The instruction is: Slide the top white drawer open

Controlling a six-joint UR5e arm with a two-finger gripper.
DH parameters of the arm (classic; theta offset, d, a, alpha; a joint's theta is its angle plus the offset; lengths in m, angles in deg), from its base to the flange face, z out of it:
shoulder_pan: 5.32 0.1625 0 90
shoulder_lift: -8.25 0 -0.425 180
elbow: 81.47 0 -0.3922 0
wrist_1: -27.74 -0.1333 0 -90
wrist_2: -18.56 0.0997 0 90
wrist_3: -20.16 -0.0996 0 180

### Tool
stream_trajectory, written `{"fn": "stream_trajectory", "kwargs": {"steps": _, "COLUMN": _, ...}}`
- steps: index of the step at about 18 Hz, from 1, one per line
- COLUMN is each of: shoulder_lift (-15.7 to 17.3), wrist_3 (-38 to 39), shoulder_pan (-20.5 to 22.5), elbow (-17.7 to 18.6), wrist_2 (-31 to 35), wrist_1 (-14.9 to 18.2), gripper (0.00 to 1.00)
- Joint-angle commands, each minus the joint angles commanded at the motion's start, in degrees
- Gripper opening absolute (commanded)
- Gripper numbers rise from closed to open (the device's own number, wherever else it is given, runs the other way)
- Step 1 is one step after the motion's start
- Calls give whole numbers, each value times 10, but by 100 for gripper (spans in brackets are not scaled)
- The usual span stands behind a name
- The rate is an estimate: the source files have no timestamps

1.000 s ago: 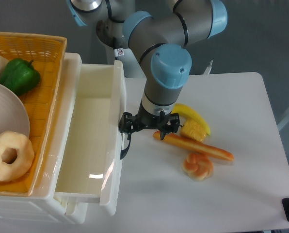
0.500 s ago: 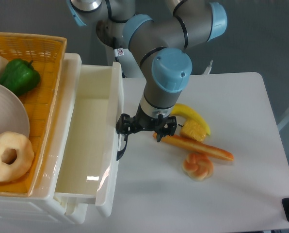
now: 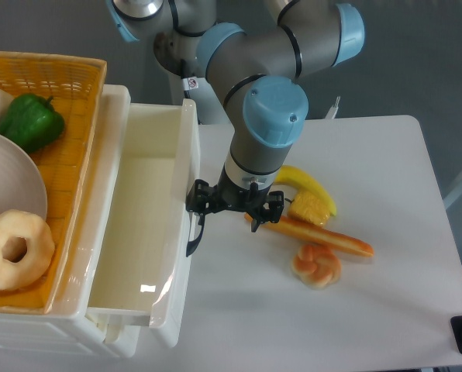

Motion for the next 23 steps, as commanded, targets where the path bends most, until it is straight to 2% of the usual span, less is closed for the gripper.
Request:
{"fn": "stream_trajectory", "kwargs": {"steps": 5, "shoulder_lift": -4, "wrist_3": -7, "shoulder_pan": 1, "elbow": -4, "wrist_2": 0, "wrist_1": -11, "gripper": 100}}
{"fn": "stream_trajectory", "kwargs": {"steps": 13, "shoulder_lift": -6, "wrist_3": -16, "shoulder_pan": 7, "elbow": -7, "wrist_2": 0, "wrist_1": -12, "gripper": 100}}
{"fn": "stream_trajectory", "kwargs": {"steps": 16, "shoulder_lift": -7, "wrist_3": -16, "shoulder_pan": 11, "elbow": -7, "wrist_2": -1, "wrist_1": -25, "gripper": 100}}
{"fn": "stream_trajectory", "kwargs": {"steps": 23, "shoulder_lift": -8, "wrist_3": -17, "shoulder_pan": 16, "elbow": -7, "wrist_2": -1, "wrist_1": -25, "gripper": 100}}
